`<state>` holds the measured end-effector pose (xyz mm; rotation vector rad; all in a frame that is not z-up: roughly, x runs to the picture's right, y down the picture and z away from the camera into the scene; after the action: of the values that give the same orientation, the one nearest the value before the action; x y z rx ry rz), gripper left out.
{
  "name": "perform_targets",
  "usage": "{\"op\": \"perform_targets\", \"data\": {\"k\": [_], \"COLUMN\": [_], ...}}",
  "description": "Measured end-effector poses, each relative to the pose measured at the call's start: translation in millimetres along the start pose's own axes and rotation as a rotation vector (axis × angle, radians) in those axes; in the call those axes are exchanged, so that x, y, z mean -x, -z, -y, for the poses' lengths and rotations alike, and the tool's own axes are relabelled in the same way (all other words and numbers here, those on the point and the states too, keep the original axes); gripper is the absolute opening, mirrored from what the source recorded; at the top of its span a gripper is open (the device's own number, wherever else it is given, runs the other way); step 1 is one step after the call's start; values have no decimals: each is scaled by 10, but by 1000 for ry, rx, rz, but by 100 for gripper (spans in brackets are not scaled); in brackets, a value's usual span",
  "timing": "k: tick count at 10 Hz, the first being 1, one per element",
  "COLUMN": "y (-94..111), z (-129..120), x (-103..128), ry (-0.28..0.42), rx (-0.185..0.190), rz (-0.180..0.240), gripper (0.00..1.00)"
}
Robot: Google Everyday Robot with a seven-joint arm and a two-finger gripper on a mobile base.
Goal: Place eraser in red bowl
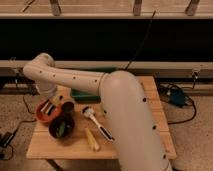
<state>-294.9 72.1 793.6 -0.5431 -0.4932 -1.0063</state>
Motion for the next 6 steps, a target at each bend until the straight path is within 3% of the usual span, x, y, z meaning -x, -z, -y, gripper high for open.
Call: {"op": "perform_targets", "data": {"k": [4, 6], "y": [-39, -63], "z": [55, 102], "x": [-14, 19], "ry": [-81, -99], "rx": [-145, -191], "rz": [38, 50], "gripper": [0, 2]}}
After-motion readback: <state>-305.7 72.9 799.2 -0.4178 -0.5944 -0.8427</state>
